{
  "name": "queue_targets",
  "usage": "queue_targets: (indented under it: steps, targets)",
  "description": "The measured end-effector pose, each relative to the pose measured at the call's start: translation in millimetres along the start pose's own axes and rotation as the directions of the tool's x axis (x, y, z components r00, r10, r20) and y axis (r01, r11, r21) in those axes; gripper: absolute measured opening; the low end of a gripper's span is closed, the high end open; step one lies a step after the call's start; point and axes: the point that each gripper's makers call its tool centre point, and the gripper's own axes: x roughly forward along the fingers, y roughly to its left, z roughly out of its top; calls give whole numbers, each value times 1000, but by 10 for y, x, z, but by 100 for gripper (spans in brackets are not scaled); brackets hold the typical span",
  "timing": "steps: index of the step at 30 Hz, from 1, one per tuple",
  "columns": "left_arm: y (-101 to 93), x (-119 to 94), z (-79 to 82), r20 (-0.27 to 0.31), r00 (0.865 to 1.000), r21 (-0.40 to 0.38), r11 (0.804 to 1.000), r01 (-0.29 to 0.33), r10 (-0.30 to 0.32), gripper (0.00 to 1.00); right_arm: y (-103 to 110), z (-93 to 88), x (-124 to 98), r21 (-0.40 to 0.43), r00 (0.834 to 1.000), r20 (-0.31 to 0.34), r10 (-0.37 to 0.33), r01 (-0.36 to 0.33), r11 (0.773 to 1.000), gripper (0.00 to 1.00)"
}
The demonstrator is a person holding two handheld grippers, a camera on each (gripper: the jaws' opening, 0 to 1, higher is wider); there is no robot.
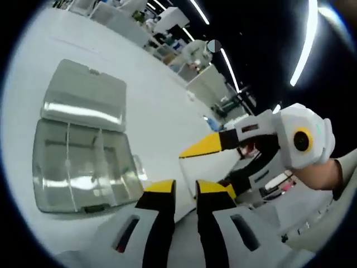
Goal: Insert the divider into the dual guide fixture by aligning both edges with the guide slots and pushing it downward to the bottom, including one-sided entry, uneven engagement, binding, and posture correction.
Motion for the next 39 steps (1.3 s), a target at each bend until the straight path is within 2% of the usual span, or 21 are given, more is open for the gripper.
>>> queue_targets:
  steps: [16,24,30,31,35,39]
  targets:
    - [-23,5,9,22,1000,-105,994,20,-18,1,-4,52,-12,-16,1000,4,-5,5,1000,27]
    - [-24,-9,-5,27,999,-177,984,35,-30,0,6,68,-17,-29,1000,1,-7,7,1000,27]
    - [-31,-21,12,33,999,-167,985,44,-39,0,-26,84,-40,-40,1000,-1,-13,13,999,28]
    - [-22,-24,32,41,998,-121,991,50,-45,0,-30,82,-52,-39,1000,-2,-11,11,999,27]
    - [-12,-61,73,45,998,-123,991,53,-48,0,-67,91,-81,-28,1000,7,-17,17,999,28]
    - [9,-85,104,41,998,-67,996,51,-48,0,-110,94,-122,-19,1000,16,-21,22,1000,28]
